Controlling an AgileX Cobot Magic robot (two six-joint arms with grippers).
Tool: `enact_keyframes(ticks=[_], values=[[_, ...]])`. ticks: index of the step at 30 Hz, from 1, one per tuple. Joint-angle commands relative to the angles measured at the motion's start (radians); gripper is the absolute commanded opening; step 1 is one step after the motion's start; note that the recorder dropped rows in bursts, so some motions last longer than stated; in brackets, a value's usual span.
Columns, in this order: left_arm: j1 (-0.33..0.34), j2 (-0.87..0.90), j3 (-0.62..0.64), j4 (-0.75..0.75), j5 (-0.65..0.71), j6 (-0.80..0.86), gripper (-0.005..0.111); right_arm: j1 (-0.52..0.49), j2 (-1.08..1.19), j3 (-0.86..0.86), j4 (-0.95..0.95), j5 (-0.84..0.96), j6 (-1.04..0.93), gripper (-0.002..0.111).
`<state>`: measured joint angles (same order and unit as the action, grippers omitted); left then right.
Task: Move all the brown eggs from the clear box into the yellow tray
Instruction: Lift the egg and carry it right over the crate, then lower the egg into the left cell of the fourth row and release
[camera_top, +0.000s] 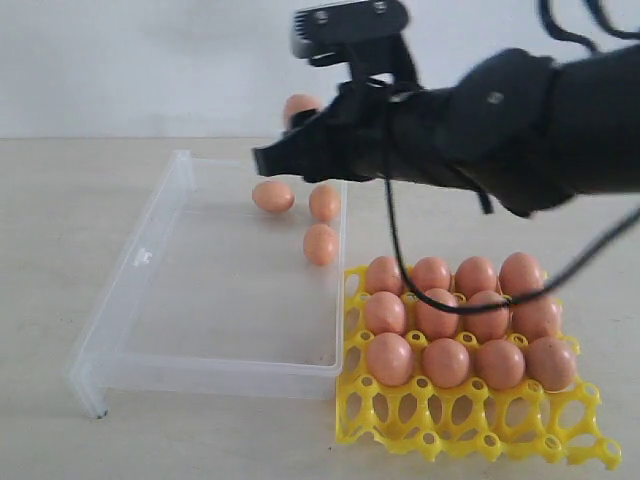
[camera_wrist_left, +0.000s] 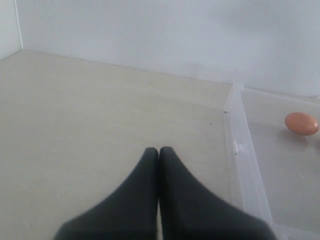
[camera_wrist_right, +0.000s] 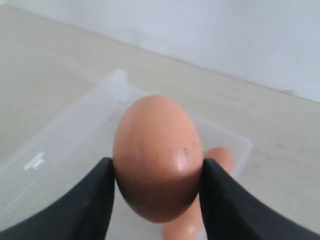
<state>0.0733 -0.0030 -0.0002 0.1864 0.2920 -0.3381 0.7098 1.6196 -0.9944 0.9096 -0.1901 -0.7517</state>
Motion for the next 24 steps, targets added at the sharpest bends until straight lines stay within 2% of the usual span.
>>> enact_keyframes(ticks=[1,5,6,7,8,10,11,13,15,16,18,22,24], values=[[-0.005,0.003,0.0,-0.007,0.001,-0.007,-0.004,-0.003,-0.275,0.32,0.018,-0.278,0.188,0.0],[-0.005,0.003,0.0,-0.007,0.001,-0.007,-0.004,-0.016,-0.412,0.566,0.001,-0.542,0.346,0.0],[-0.005,0.003,0.0,-0.007,0.001,-0.007,-0.004,-0.039,-0.412,0.578,-0.029,-0.534,0.369,0.0],[-0.005,0.003,0.0,-0.007,0.001,-0.007,-0.004,-0.102,-0.412,0.575,-0.127,-0.425,0.443,0.0],[-0.005,0.003,0.0,-0.007,0.001,-0.007,-0.004,-0.144,-0.412,0.567,-0.307,-0.343,0.561,0.0],[-0.005,0.003,0.0,-0.007,0.001,-0.007,-0.004,-0.227,-0.412,0.538,-0.867,-0.219,0.948,0.0],[-0.005,0.003,0.0,-0.007,0.001,-0.007,-0.004,-0.255,-0.412,0.528,-1.214,-0.224,1.208,0.0],[-0.005,0.003,0.0,-0.007,0.001,-0.007,-0.004,-0.311,-0.41,0.52,-1.714,-0.343,1.626,0.0],[-0.005,0.003,0.0,-0.007,0.001,-0.007,-0.004,-0.331,-0.41,0.52,-2.047,-0.434,1.935,0.0],[-0.005,0.003,0.0,-0.007,0.001,-0.007,-0.004,-0.331,-0.41,0.52,-2.175,-0.444,2.014,0.0],[-0.005,0.003,0.0,-0.007,0.001,-0.007,-0.004,-0.331,-0.41,0.522,-2.315,-0.479,2.114,0.0],[-0.005,0.003,0.0,-0.007,0.001,-0.007,-0.004,-0.331,-0.41,0.555,-2.381,-0.602,2.148,0.0],[-0.005,0.003,0.0,-0.007,0.001,-0.007,-0.004,-0.331,-0.41,0.577,-2.421,-0.602,2.148,0.0]])
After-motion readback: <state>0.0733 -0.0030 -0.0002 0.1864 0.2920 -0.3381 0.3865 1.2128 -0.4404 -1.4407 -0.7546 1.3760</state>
